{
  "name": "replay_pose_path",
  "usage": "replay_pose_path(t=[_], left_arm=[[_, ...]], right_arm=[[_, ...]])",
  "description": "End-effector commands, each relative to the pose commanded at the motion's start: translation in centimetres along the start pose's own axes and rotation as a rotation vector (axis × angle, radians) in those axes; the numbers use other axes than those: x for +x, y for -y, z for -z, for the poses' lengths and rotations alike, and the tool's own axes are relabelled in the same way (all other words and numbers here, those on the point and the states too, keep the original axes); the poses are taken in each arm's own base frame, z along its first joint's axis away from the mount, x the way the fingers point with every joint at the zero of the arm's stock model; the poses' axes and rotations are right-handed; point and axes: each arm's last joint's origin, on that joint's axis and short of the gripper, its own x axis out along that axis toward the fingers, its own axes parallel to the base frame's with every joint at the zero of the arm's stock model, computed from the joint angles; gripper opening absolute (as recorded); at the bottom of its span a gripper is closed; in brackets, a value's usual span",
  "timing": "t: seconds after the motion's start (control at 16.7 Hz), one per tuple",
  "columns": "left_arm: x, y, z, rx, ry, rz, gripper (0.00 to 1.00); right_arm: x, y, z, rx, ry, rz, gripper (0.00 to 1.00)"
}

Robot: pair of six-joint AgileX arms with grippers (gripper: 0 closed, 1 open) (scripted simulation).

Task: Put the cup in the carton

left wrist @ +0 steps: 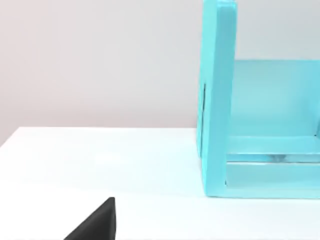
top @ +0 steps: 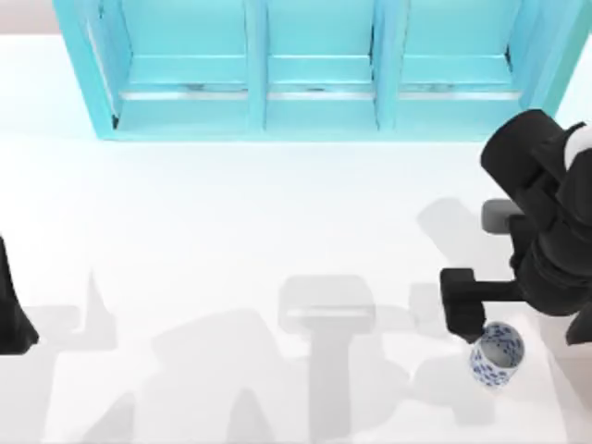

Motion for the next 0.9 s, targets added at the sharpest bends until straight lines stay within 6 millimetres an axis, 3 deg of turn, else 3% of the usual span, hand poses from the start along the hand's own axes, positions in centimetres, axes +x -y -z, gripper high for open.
replay_pose_path(t=[0.18, 0.48, 0.9], left_arm=[[0.0, 0.0, 0.0, 0.000, 0.000, 0.000, 1.00], [0.0, 0.0, 0.0, 0.000, 0.000, 0.000, 1.00], [0.0, 0.0, 0.0, 0.000, 0.000, 0.000, 1.00]], right_arm=[[2.4, 0.2, 0.4, 0.000, -0.005, 0.003, 1.00], [2.9, 0.2, 0.4, 0.000, -0.009, 0.005, 1.00], [2.9, 0.2, 0.4, 0.000, -0.009, 0.005, 0.47]])
